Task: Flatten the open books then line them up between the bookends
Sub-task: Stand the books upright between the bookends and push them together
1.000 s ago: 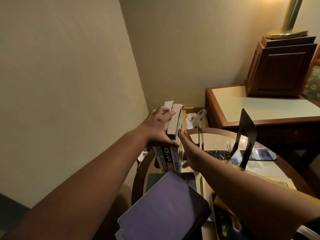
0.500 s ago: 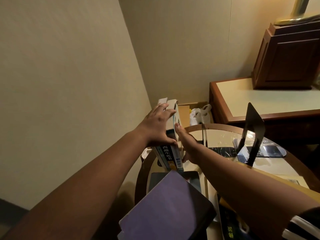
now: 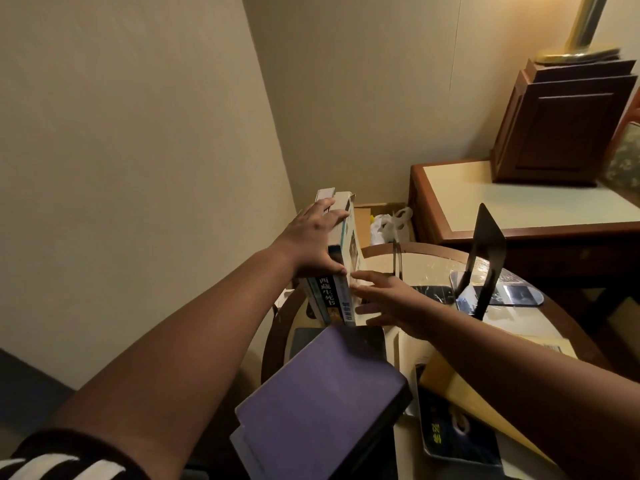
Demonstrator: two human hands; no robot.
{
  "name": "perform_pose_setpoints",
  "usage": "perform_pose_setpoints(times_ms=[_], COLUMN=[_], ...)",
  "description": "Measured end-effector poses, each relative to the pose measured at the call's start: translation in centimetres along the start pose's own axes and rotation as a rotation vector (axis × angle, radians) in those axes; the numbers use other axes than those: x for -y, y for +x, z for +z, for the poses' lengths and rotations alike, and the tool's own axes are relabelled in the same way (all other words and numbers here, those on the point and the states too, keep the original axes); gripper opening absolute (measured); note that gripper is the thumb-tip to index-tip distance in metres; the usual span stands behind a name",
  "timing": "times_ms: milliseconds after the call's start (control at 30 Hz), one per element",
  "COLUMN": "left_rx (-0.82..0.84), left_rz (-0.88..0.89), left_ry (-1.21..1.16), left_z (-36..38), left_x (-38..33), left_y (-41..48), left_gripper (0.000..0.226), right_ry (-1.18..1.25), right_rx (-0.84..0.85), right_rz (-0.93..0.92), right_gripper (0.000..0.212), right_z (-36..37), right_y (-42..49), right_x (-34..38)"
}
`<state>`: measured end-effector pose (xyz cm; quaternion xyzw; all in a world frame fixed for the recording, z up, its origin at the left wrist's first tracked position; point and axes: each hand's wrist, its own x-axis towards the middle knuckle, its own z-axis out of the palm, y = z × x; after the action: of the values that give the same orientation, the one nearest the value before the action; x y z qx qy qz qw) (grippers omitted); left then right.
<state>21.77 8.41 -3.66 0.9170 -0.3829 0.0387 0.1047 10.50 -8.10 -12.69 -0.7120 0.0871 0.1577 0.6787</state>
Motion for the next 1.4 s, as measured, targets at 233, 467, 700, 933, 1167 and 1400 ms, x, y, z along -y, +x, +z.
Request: perform_pose_setpoints(times_ms=[233, 467, 700, 933, 1167, 1400], left_rx=[0.007, 0.01, 0.014, -0.002, -0.015, -0.028], left_rz=[-0.04, -0.065, -0.072, -0.067, -0.06, -0.061], left_ry=[0.0, -0.002, 0.002, -0.002, -0.011, -0.018], left_z=[0.2, 0.0, 0.0, 0.2, 0.2, 0.3], left_x=[-0.3, -0.7, -0.9, -0.7, -0.7, -0.8], left_y=[-0.1, -0.2, -0.1, -0.2, -0.2, -0.2], left_gripper=[0.109, 0.109, 0.108, 0.106, 0.105, 0.103], right_ry=[-0.179, -0.372, -0.473, -0.454, -0.199, -0.114], right_rx=[0.018, 0.116, 0.123, 0.115, 0.056, 0.144], right_rz=[-0.124, -0.074, -0.092, -0.093, 0.02, 0.099], right_gripper=[0.057, 0.069, 0.071, 0.069, 0.071, 0.074], right_z=[0.4, 1.6, 2.1, 0.9, -3.0, -4.0], right_y=[-6.8, -11.1, -11.9, -12.5, -14.0, -15.0], right_x=[-0.7, -1.1, -2.7, -2.1, -2.7, -2.3])
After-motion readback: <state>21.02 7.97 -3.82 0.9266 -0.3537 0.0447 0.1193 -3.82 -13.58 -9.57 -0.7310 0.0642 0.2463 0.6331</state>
